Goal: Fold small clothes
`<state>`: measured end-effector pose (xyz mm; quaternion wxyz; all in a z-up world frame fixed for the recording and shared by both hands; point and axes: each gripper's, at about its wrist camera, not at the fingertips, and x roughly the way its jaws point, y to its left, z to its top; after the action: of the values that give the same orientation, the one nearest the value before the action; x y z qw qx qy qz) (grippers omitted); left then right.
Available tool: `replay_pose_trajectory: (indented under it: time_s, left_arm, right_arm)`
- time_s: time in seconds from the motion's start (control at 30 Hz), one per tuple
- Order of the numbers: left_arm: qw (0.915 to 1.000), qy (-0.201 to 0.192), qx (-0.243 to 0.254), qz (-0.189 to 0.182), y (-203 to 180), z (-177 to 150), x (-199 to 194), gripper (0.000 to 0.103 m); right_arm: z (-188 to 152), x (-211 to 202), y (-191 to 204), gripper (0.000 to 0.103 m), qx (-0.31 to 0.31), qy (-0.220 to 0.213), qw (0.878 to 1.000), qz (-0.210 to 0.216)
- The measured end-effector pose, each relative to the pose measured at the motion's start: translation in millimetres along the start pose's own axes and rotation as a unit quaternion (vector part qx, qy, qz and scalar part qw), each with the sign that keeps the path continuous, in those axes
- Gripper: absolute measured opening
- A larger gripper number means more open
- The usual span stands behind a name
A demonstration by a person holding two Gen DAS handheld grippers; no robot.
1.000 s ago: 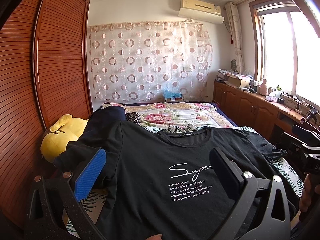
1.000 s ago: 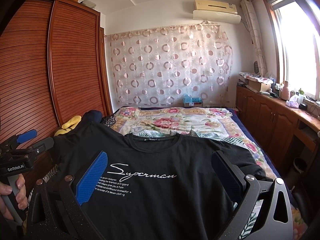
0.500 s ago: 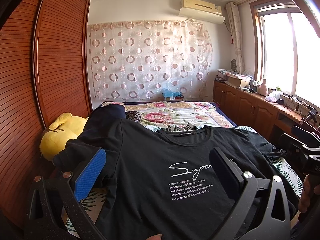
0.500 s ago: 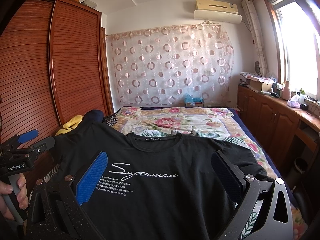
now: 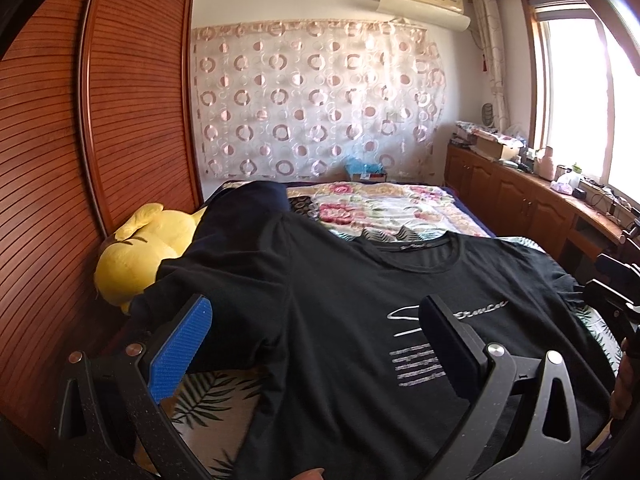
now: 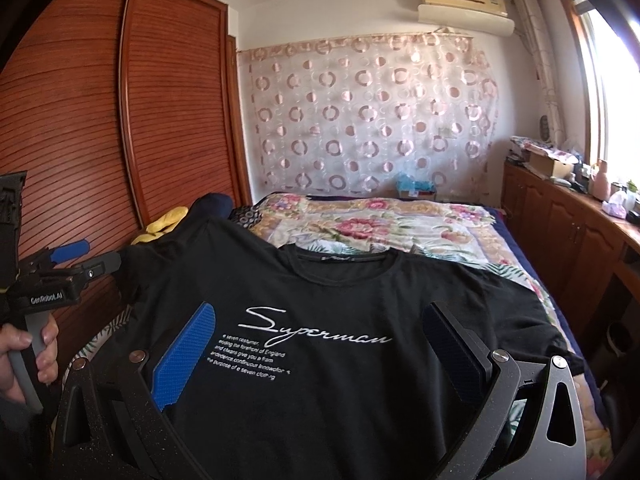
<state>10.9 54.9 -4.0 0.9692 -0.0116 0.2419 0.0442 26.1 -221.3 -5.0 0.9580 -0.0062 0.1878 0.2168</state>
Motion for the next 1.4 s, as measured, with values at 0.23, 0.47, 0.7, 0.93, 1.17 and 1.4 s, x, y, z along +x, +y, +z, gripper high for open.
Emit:
replay_pose_trajectory:
  time_s: [0.23,0.47,0.7,0.93,1.17,1.4]
  left_arm:
    - [0.9998,0.018,-0.003,-0.005,30,-6,14,0.103]
    - [0.9993,0.032,-0.009,-0.019,70,-10,27,0.101]
    - [0.9980,0.060,-0.018,-0.007,107,-14,55,0.080]
    - [0.9953,0.084,-0.048,-0.007,139,-10,82,0.060]
    - [0.9918,0.110,-0.060,-0.023,147,-12,97,0.053]
    - [0.9949,0.089,-0.033,-0.034,139,-2,83,0.006]
  right_arm:
    - [10,17,-5,0.103,-0.021,0.017,0.999,0.025]
    - [13,32,-10,0.103,-0.044,0.033,0.997,0.048]
    - [16,55,-15,0.103,-0.068,0.055,0.994,0.069]
    - [24,70,-18,0.103,-0.079,0.067,0.991,0.084]
    - [27,61,-28,0.103,-0.071,0.063,0.992,0.083]
    - [26,54,-29,0.103,-0.061,0.055,0.994,0.074]
